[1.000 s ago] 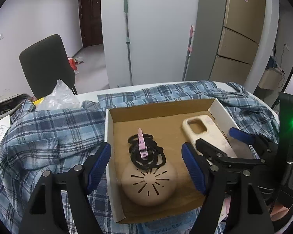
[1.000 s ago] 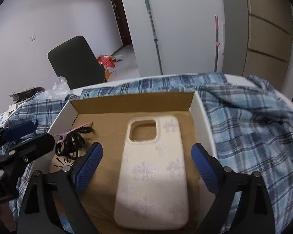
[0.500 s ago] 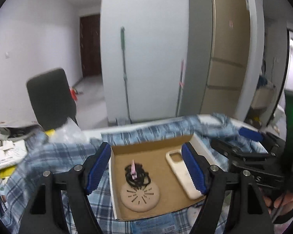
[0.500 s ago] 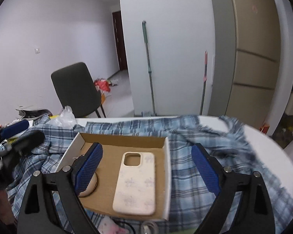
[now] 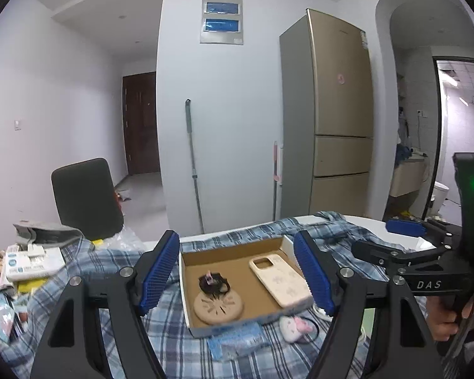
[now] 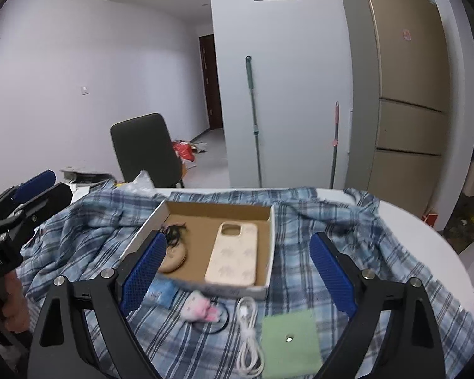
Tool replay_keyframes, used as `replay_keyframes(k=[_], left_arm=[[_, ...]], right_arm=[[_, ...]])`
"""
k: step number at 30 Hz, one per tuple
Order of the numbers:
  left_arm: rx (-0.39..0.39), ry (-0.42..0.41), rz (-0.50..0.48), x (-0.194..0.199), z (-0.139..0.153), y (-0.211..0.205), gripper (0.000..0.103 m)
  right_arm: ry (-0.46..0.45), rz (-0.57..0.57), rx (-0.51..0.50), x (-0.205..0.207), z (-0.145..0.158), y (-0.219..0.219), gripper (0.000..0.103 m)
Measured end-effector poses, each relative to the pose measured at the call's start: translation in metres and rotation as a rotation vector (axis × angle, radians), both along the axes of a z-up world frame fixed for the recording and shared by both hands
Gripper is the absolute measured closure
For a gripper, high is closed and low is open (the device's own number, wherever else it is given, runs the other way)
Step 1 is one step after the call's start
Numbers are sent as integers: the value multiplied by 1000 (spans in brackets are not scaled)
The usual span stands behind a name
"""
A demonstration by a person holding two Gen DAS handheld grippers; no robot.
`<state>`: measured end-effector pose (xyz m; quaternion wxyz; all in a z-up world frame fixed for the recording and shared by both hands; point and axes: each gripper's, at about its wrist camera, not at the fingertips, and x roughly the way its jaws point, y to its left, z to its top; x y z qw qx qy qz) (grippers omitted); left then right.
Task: Organize soft objects
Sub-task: 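Lower the right gripper onto the green felt pouch and close it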
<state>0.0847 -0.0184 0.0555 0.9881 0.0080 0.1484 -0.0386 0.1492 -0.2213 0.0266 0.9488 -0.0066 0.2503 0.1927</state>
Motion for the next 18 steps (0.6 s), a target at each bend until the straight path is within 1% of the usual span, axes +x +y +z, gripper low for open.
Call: replay_keyframes(k=[4, 6, 10, 13, 14, 16, 18], left_arm=[[8, -19, -7, -20, -20, -5, 26], [7, -17, 2, -23, -30, -8, 26], [-11, 23, 4, -16, -50, -11, 26], [3, 55, 6, -8, -65, -10, 26], [4, 64, 6, -7, -69, -8, 26], [-23, 88, -6, -3, -75, -3, 26], [-36, 78, -7, -4, -77, -1, 26]], right_arm=[[23, 15, -20, -7, -19, 0, 11], [43, 13, -28, -6, -30, -2, 11], [72, -18, -65, -1, -51, -5, 11], [134, -37, -54, 8, -69, -9, 12], [156, -35, -50, 11, -72, -11, 13], [173, -31, -33, 13, -73, -13, 13], [178, -44, -39, 13, -74, -15, 13]])
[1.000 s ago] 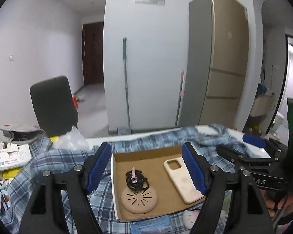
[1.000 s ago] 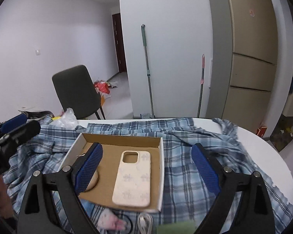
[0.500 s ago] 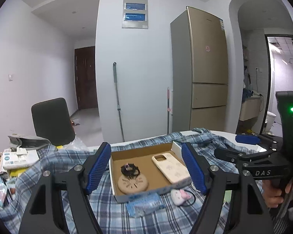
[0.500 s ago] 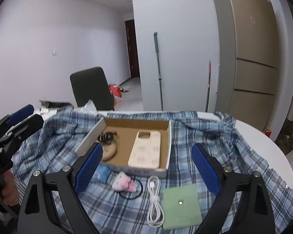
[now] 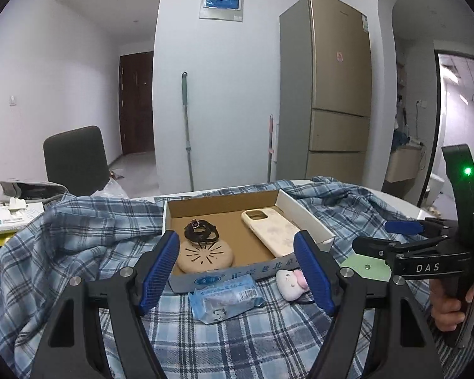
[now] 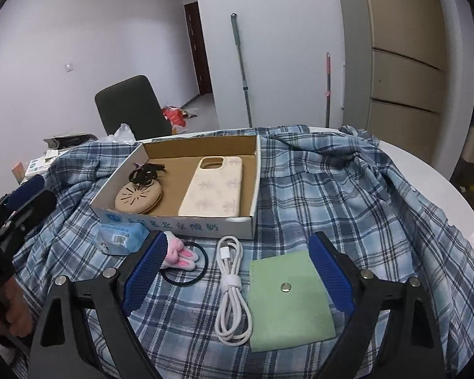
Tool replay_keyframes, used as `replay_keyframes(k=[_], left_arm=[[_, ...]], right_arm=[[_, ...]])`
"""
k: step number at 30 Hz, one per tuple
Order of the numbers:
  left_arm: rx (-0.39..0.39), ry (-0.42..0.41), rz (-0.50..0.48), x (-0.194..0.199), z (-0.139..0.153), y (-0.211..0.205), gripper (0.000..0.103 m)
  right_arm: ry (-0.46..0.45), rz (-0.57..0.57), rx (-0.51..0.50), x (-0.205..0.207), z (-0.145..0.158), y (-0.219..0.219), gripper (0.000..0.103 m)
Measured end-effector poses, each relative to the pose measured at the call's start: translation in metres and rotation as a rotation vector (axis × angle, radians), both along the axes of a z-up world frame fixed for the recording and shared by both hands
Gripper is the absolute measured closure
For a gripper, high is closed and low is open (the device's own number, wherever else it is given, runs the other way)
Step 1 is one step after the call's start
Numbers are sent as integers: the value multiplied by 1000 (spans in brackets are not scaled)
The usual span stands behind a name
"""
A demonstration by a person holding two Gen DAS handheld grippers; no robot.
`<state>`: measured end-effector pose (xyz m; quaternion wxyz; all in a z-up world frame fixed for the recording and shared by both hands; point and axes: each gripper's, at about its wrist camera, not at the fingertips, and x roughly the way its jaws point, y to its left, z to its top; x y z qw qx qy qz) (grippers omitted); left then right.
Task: Organize soft objects
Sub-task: 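Lower the right gripper onto the green felt pouch and close it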
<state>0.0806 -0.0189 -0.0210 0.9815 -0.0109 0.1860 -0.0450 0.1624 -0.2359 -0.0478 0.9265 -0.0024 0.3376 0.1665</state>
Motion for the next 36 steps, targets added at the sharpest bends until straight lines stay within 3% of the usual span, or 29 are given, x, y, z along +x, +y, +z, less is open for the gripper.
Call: replay_keyframes(k=[3, 6, 9, 14, 24, 26, 28, 33, 36], left_arm=[[12, -24, 9, -3, 0, -2, 17], [39, -46, 2, -7, 1, -8, 15], [68, -51, -3, -7, 2, -13, 0], [62, -52, -3, -7, 2, -12, 0], [52, -17, -1, -1, -1, -9, 0], [54, -19, 4, -2, -1, -9, 0], [55, -25, -1, -3, 0, -10, 0], [69, -26, -3, -3, -1, -12, 0], [66, -26, -3, -3, -1, -11, 0]], right_arm=[[19, 1, -19, 1, -6, 3, 13], [37, 18, -22, 3, -8, 5, 13], [44, 20, -7, 4, -9, 3, 13], [86, 18, 20, 7, -13, -2, 12], [77, 10, 0, 4, -10, -3, 12], [131, -5, -32, 8, -11, -9, 13], [179, -37, -72, 10, -14, -19, 22], [212, -59, -183, 6, -23, -34, 33], [248, -47, -198, 6, -30, -37, 41]])
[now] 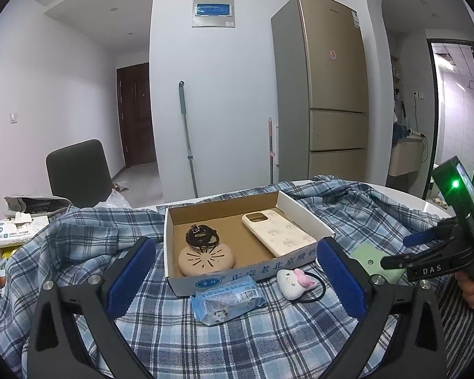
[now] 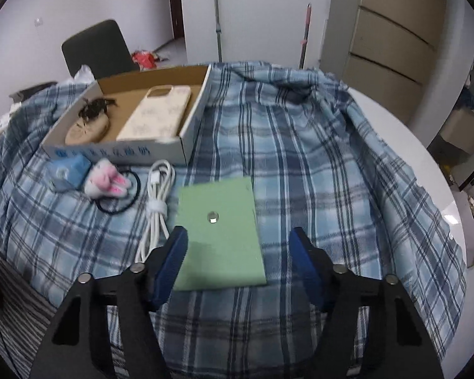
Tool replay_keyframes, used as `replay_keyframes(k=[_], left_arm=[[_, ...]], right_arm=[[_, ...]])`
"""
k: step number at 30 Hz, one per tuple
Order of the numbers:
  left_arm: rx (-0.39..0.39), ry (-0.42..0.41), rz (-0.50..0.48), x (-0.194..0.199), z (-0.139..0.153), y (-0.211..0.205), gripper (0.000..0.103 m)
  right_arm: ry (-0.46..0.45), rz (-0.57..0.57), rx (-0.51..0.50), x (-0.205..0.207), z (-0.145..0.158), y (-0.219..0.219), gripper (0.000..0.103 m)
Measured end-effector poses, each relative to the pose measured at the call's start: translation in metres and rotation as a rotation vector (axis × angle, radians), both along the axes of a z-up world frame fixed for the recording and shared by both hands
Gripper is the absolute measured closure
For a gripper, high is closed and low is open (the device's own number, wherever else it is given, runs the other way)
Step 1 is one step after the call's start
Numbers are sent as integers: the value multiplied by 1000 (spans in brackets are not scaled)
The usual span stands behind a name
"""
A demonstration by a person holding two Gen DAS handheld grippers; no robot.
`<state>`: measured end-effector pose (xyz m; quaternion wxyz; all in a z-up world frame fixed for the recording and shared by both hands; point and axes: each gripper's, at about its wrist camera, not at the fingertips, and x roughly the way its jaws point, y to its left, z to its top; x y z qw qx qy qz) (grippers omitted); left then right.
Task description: Organize soft objects
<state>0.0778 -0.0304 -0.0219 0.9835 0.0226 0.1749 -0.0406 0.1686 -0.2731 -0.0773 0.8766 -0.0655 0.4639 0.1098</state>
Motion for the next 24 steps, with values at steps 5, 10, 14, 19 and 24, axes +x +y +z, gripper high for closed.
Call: replay_keyframes(k=[5, 10, 14, 19, 24], left_arm=[[-7, 1, 5, 1, -1, 1, 0], [-10, 3, 7, 1, -1, 2, 0], [-11, 1, 7, 0, -1, 2, 0], [-14, 5, 6, 1, -1, 3, 0], [-14, 10, 4, 1, -2, 2, 0]], right_arm=[[64, 23, -5, 6, -11, 3, 55], [31, 32, -79, 9, -8, 11, 55], [59, 61, -76, 14, -9, 19, 48], [78, 95, -103, 8, -16, 30, 32], [96, 103, -111, 7, -22, 31, 31]])
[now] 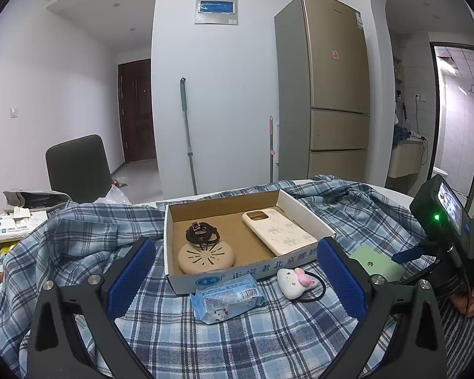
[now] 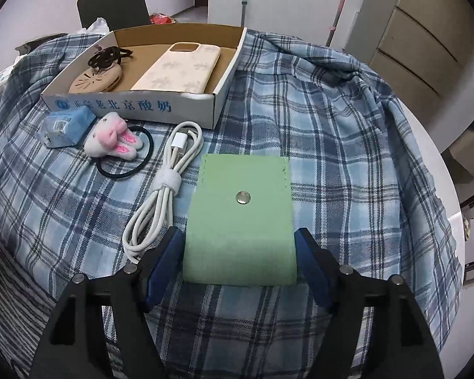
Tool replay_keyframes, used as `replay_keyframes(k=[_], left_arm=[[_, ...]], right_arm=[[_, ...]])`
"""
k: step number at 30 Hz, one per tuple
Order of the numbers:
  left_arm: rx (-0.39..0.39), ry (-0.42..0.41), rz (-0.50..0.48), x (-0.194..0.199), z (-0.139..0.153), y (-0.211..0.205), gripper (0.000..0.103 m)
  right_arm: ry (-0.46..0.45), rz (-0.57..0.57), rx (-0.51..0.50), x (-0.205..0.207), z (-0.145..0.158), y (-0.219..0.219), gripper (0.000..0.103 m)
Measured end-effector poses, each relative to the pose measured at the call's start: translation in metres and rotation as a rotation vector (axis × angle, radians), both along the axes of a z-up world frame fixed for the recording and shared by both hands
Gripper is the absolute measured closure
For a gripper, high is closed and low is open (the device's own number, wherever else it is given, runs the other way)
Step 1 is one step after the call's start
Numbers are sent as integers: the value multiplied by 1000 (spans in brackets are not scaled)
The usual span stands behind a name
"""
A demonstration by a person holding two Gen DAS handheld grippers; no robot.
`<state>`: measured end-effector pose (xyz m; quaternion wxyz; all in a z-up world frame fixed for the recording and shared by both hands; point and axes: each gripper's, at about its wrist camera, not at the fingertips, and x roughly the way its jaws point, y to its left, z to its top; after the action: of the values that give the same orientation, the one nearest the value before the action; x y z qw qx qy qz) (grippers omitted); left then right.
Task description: Organize soft objects
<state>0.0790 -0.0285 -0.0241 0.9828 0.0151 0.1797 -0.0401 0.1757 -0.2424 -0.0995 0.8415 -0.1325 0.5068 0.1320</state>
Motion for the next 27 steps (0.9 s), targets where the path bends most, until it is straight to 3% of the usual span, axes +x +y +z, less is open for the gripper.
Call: replay_keyframes(k=[13, 17, 20, 22, 27], left_arm=[[-1, 2, 0, 1, 0, 0, 0], [3, 7, -8, 0, -1, -2, 0], [49, 1, -25, -3, 2, -15, 0], [46, 27, -44, -2, 7, -23, 0], [37, 250, -39, 27, 7, -54, 0]], right_arm=[[-107, -70, 34, -18, 30, -30, 35], [-254, -82, 91, -35, 51, -39, 35], [-361, -80, 103, -45, 57, -39, 35], [-370, -92, 138, -46, 57, -42, 35], [-374, -147, 181, -44, 50, -51, 35]])
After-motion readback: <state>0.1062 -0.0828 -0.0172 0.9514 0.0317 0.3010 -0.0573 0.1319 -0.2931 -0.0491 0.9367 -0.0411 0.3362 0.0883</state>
